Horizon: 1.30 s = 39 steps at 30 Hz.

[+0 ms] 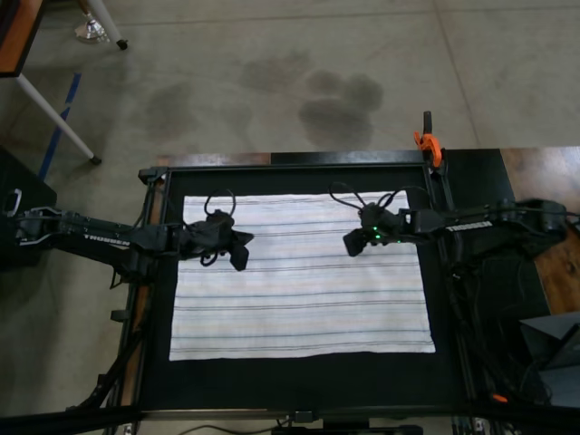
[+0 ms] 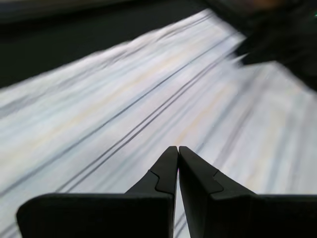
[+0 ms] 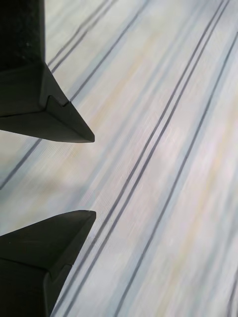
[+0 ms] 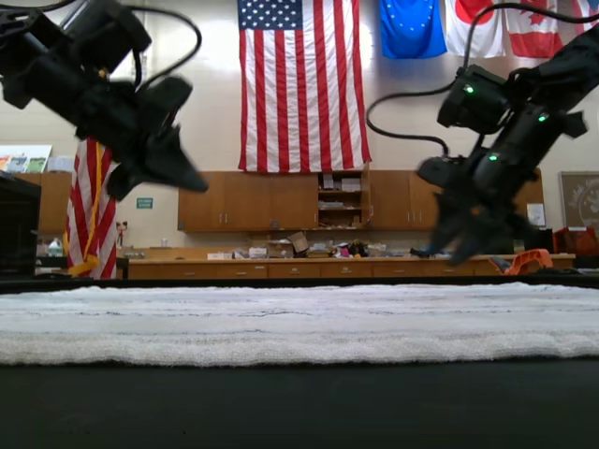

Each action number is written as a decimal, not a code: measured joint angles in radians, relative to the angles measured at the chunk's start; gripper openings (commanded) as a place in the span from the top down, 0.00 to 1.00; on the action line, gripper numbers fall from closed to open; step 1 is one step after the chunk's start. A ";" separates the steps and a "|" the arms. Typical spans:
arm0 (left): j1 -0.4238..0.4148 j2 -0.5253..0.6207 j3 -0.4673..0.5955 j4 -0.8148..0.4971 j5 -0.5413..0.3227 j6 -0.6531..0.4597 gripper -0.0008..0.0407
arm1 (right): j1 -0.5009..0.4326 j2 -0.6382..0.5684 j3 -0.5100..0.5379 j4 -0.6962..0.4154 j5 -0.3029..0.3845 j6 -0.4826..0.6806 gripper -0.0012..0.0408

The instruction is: Fold the towel

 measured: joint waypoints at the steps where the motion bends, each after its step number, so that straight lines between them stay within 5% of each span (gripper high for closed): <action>1: 0.000 0.000 0.000 -0.040 -0.020 -0.034 0.98 | -0.003 -0.028 0.000 -0.058 0.003 0.008 0.54; 11: 0.000 -0.013 0.000 -0.361 -0.097 -0.336 0.98 | -0.005 -0.283 -0.001 -0.469 0.072 0.121 0.54; 18: 0.001 -0.036 0.000 -0.636 -0.120 -0.521 0.98 | -0.005 -0.321 -0.032 -0.575 0.097 0.190 0.54; 26: 0.001 -0.054 0.000 -0.809 -0.121 -0.679 0.98 | -0.005 -0.320 -0.052 -0.626 0.118 0.217 0.54; 39: 0.001 -0.055 0.000 -0.906 -0.097 -0.797 0.98 | -0.005 -0.320 -0.053 -0.723 0.142 0.269 0.54</action>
